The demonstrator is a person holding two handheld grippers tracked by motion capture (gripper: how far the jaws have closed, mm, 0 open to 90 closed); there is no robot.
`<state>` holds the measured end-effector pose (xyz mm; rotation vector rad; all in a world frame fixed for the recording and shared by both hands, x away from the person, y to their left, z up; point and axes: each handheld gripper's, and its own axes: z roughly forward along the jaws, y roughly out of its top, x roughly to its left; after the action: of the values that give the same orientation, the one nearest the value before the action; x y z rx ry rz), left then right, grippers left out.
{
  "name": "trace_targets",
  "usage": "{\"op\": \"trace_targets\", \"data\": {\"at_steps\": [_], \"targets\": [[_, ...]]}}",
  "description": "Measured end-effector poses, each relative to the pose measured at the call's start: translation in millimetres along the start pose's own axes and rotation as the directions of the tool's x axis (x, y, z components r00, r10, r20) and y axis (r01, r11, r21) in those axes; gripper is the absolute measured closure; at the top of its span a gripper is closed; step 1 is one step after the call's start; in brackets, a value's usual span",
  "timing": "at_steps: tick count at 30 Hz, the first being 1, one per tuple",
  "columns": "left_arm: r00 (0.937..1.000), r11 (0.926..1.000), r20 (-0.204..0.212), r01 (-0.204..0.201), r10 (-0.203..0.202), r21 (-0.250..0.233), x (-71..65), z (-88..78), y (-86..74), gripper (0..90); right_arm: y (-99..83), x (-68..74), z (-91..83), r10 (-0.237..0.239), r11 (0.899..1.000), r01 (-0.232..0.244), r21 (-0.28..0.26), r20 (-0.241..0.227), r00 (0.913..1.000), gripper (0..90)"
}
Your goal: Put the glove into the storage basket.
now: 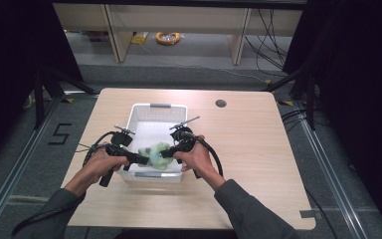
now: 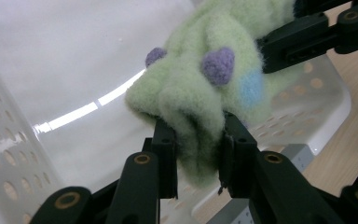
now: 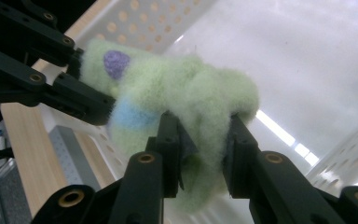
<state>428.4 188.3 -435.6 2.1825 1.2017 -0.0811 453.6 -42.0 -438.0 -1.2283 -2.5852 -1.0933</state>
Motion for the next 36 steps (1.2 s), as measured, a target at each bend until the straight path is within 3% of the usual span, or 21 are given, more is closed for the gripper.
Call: {"op": "trace_targets", "data": {"at_steps": [5, 15, 16, 18, 24, 29, 32, 34, 36], "targets": [[0.9999, 0.9998, -0.014, 0.01, -0.01, 0.016, 1.6, 4.1, -1.9, 69.6, -2.3, -0.2, 6.6, 0.02, 0.999, -0.021, 0.029, 0.008, 0.9998, 71.5], [0.9991, 0.9989, -0.041, 0.016, -0.014, 0.044, 3.7, 11.0, -2.9, 65.8, -2.5, -0.5, 16.0, -0.005, 0.998, 0.003, 0.058, 0.029, 0.9996, 71.2], [0.999, 0.9988, -0.043, 0.018, -0.016, 0.045, 3.9, 12.0, -3.0, 64.7, -2.5, 0.7, 16.4, 0.011, 0.997, -0.014, 0.07, 0.04, 0.9991, 71.1], [0.9988, 0.9982, -0.041, 0.027, -0.025, 0.053, 3.5, 13.3, -2.6, 62.5, -1.6, -1.4, 18.7, -0.047, 0.997, 0.044, 0.059, 0.046, 0.9978, 71.1], [0.9968, 0.9986, -0.078, 0.021, -0.017, 0.048, 5.5, 11.7, 1.0, 57.1, -0.9, -1.6, 20.5, -0.05, 0.995, 0.043, 0.088, 0.076, 0.9959, 69.1], [0.9933, 0.9989, -0.106, 0.046, -0.046, 0.0, 4.0, 8.1, 2.7, 52.0, 1.0, -0.2, 21.3, -0.055, 0.994, 0.046, 0.102, 0.085, 0.9948, 59.4], [0.986, 0.9979, -0.154, 0.059, -0.062, -0.029, 2.4, 5.8, 2.8, 46.5, 2.6, 1.4, 20.6, -0.072, 0.992, 0.06, 0.111, 0.106, 0.9917, 52.5], [0.9832, 0.9954, -0.162, 0.074, -0.083, -0.06, 2.7, 3.8, 3.0, 43.8, 3.7, 2.5, 18.0, -0.07, 0.993, 0.058, 0.106, 0.113, 0.9911, 49.0], [0.9841, 0.9954, -0.16, 0.066, -0.077, -0.069, 1.2, 1.7, 3.2, 43.7, 5.9, 2.4, 13.0, -0.07, 0.995, 0.061, 0.083, 0.102, 0.9923, 44.2]]}}
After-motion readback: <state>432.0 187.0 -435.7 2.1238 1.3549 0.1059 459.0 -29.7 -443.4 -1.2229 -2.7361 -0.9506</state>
